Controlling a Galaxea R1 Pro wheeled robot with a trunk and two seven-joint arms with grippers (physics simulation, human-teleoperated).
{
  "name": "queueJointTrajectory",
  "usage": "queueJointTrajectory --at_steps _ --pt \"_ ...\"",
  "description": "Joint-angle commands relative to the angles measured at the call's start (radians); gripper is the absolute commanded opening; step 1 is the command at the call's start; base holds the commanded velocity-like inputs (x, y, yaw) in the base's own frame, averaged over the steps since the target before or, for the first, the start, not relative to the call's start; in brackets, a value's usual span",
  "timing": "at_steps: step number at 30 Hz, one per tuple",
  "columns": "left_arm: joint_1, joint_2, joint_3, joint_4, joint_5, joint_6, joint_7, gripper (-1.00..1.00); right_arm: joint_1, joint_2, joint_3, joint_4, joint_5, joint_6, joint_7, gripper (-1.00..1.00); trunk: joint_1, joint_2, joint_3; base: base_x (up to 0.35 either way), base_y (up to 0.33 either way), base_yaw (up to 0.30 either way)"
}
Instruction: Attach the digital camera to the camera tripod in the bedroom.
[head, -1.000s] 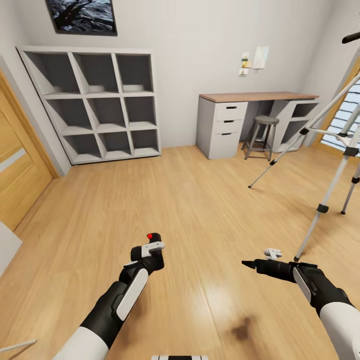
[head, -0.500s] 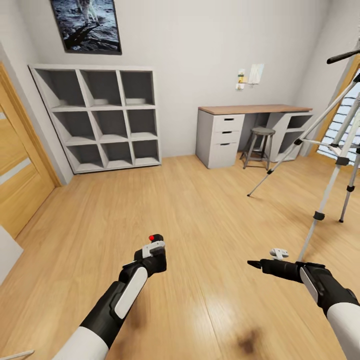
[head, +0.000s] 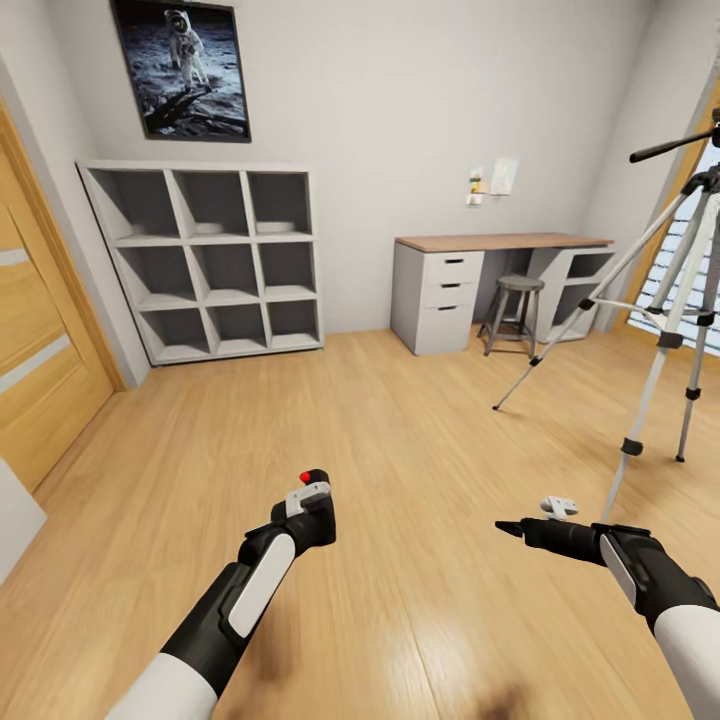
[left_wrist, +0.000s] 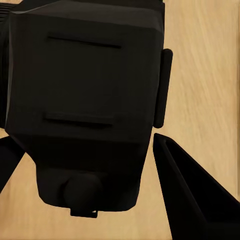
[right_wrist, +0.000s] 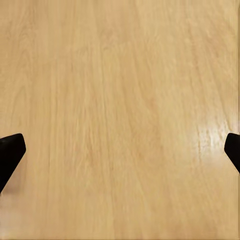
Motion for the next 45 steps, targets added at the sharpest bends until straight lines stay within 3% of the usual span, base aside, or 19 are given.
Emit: queueJointTrajectory --at_steps 1,30,45 --pt "-0.001 0.0 -0.002 -0.002 0.008 0.002 0.008 -1.0 0.0 0.0 -0.003 0.0 -0.005 0.008 0.001 1.0 -0.001 0.0 0.003 0.0 0.0 0.0" --pt "-0.001 -0.006 -0.005 0.0 0.01 -0.002 0.007 -1.0 0.0 0.0 -0.003 -0.001 -0.002 0.008 0.002 1.0 -0.014 0.007 0.115 0.0 0.0 0.0" --pt "-0.001 -0.004 -0.005 0.0 0.01 0.001 0.007 -1.0 0.0 -0.004 -0.004 -0.001 -0.006 0.009 0.008 1.0 -0.071 0.111 0.162 0.0 0.0 0.0"
